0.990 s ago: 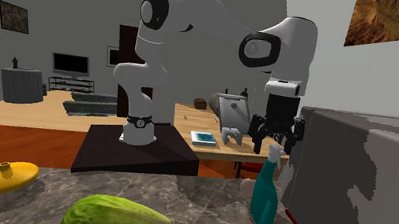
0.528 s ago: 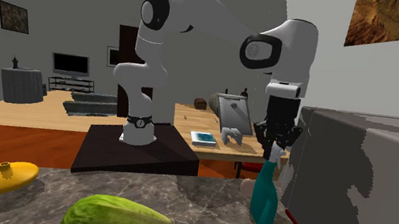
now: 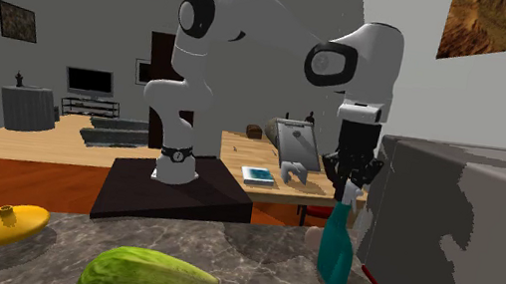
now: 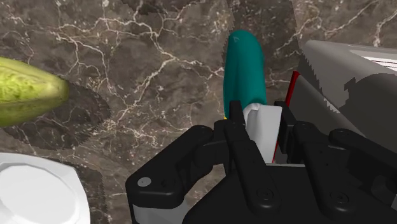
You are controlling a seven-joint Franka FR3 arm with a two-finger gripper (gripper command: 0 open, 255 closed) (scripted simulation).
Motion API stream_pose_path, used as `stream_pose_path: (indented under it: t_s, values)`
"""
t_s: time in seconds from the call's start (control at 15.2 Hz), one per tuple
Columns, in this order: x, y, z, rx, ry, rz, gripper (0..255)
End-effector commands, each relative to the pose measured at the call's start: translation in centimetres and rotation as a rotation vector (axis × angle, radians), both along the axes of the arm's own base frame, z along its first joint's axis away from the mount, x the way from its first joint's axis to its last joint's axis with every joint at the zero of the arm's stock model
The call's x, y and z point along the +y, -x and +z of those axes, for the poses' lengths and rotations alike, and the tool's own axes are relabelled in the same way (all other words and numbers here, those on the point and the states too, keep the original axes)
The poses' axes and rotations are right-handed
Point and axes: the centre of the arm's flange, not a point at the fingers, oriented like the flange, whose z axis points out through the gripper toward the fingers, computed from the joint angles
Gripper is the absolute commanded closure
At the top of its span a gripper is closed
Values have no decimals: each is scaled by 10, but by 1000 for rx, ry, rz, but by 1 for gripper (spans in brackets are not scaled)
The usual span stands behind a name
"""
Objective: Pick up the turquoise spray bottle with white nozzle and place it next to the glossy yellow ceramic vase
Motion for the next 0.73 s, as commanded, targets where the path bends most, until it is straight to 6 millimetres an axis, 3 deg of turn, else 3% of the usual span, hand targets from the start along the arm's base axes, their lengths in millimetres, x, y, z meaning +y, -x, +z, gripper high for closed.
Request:
stream_pose_path:
  t_s: [0.0, 0.66]
  values:
    - [0, 0, 8, 1, 0, 0, 255]
    - [0, 0, 60, 1, 0, 0, 255]
